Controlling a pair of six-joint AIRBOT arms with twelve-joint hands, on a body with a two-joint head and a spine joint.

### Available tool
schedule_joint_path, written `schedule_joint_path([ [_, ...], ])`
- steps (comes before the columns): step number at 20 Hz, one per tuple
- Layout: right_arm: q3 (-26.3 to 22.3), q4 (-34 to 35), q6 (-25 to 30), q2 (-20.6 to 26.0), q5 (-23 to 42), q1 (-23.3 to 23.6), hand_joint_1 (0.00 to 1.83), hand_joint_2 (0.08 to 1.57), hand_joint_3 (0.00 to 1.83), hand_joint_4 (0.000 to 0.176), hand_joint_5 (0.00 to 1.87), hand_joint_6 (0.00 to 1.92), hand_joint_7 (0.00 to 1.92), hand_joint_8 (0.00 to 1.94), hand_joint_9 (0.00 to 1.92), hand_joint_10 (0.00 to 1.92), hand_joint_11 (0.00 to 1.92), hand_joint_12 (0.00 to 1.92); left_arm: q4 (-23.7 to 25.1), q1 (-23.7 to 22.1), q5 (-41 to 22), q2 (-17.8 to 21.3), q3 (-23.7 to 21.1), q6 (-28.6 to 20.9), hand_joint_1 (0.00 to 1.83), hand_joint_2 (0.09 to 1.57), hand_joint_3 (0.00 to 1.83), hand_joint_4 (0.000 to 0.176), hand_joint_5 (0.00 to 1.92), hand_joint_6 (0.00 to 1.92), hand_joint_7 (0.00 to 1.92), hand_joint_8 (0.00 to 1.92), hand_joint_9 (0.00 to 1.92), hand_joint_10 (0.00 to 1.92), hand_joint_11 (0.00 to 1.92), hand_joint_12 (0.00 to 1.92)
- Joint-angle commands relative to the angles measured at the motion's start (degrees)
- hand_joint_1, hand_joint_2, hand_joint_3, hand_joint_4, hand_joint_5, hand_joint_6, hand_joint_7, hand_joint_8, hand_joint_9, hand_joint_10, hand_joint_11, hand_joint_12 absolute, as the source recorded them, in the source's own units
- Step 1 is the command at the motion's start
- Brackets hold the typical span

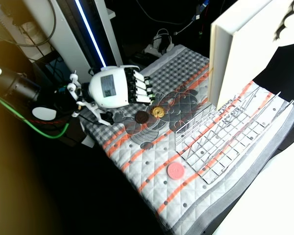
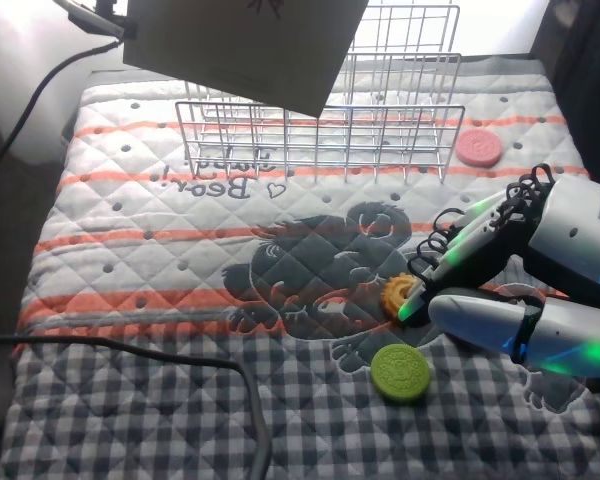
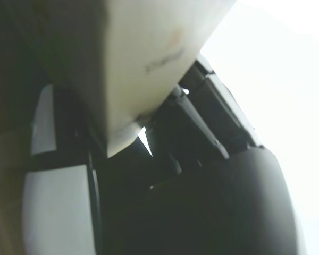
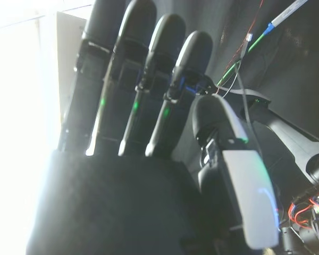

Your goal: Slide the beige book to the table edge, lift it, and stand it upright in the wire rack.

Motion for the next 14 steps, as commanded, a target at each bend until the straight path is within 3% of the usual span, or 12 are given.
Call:
schedule_joint_path([
  [1, 0.1, 0.9, 0.6, -0.1, 6.9, 0.1, 0.33, 1.48, 0.0, 0.0, 1.23, 0.0, 1.25, 0.0, 1.24, 0.0, 1.0, 0.54, -2.2, -0.1, -6.6, 0.0, 0.5, -0.4, 1.26, 1.08, 0.0, 0.0, 0.96, 0.91, 1.17, 0.78, 1.47, 0.0, 1.1, 0.95],
  [5, 0.1, 0.9, 0.8, -0.1, 6.9, 0.1, 0.31, 1.49, 0.0, 0.0, 1.22, 0.0, 1.26, 0.0, 1.25, 0.0, 1.01, 0.53, -2.6, 0.5, -6.7, -0.1, 0.5, -0.4, 1.26, 1.08, 0.0, 0.0, 0.99, 0.85, 1.16, 0.82, 1.41, 0.0, 0.98, 1.05],
  [7, 0.1, 0.9, 0.8, -0.2, 6.9, 0.1, 0.36, 1.49, 0.0, 0.0, 1.23, 0.0, 1.26, 0.0, 1.24, 0.0, 1.01, 0.52, -2.8, 1.0, -6.8, -0.2, 0.5, -0.4, 1.26, 1.07, 0.0, 0.0, 1.05, 0.74, 1.14, 0.86, 1.39, 0.0, 0.86, 1.27],
  [11, 0.1, 0.9, 0.9, -0.2, 6.9, 0.1, 0.32, 1.48, 0.0, 0.0, 1.25, 0.0, 1.29, 0.0, 1.27, 0.01, 1.03, 0.54, -3.0, 1.4, -6.8, -0.3, 0.5, -0.4, 1.24, 1.08, 0.0, 0.0, 1.0, 0.89, 1.13, 0.82, 1.32, 0.0, 0.88, 0.95],
  [14, 0.1, 0.9, 0.9, -0.2, 6.9, 0.1, 0.29, 1.48, 0.0, 0.0, 1.23, 0.0, 1.28, 0.0, 1.27, 0.0, 1.02, 0.52, -3.1, 2.2, -6.8, -0.6, 0.5, -0.6, 1.24, 1.07, 0.0, 0.0, 1.02, 0.87, 1.15, 0.77, 1.29, 0.0, 0.87, 0.97],
])
